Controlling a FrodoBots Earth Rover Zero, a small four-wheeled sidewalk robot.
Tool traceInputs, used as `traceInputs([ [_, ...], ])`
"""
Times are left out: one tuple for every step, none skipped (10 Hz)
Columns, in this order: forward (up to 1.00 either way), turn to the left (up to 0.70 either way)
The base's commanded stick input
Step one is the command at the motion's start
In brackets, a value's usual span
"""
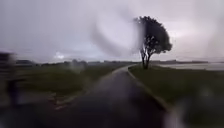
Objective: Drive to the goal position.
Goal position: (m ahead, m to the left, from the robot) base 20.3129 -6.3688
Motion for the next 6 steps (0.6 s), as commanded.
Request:
traceInputs([
  [0.7,0.0],
  [0.7,0.0],
  [0.7,0.0],
  [0.7,0.0],
  [0.7,0.0],
  [0.7,0.0],
])
